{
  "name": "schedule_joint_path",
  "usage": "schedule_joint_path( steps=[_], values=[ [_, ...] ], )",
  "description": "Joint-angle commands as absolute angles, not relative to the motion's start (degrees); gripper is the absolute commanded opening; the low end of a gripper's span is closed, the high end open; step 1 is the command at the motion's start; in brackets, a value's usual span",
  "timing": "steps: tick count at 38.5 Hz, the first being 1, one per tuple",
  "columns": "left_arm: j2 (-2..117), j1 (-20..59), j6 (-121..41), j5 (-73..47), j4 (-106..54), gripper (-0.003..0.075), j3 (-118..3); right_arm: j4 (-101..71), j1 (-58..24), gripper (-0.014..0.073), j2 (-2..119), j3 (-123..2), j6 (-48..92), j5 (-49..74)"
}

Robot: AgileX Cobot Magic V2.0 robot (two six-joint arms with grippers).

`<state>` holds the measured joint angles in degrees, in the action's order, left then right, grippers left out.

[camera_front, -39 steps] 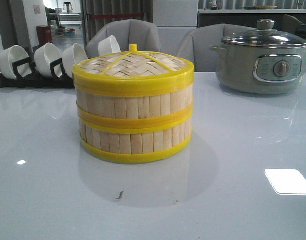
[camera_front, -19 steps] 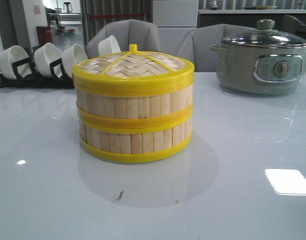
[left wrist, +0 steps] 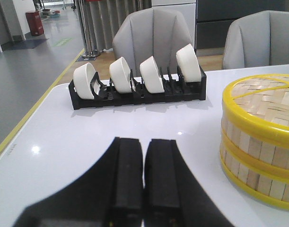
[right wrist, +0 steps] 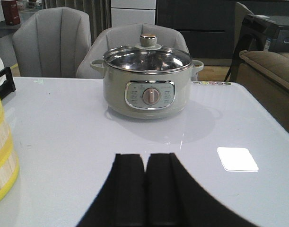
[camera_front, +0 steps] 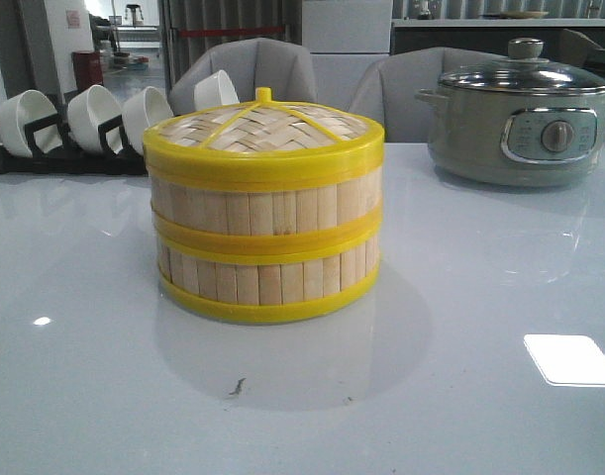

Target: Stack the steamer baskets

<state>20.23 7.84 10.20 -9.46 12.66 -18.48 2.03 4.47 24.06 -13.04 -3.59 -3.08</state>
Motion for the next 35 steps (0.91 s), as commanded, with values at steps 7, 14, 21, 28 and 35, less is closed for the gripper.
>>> schedule_joint_path(
  steps=[7,14,21,28,35],
  values=[
    [21.0,7.7,10.6,-4.2,12.7,0.0095,-20.1,2.3,4.8,0.0055,24.2,-14.7,-3.2,-8.6],
    [21.0,7.7,10.6,-4.2,12.7,0.0095,-20.1,2.3,4.8,0.0055,24.2,-14.7,-3.2,-8.6],
    [21.0,7.7,10.6,-4.2,12.9,0.0095,-20.1,2.3,4.8,0.0055,24.2,-14.7,-3.2,-8.6],
    [20.1,7.9,10.6,-3.8,12.6,0.0095,-20.0,2.3,4.8,0.0055,24.2,-14.7,-3.2,-8.6],
    [15.6,6.2,10.6,3.6,10.6,0.0095,-14.3,2.3,4.8,0.0055,24.2,-14.7,-3.2,-8.6]
  ],
)
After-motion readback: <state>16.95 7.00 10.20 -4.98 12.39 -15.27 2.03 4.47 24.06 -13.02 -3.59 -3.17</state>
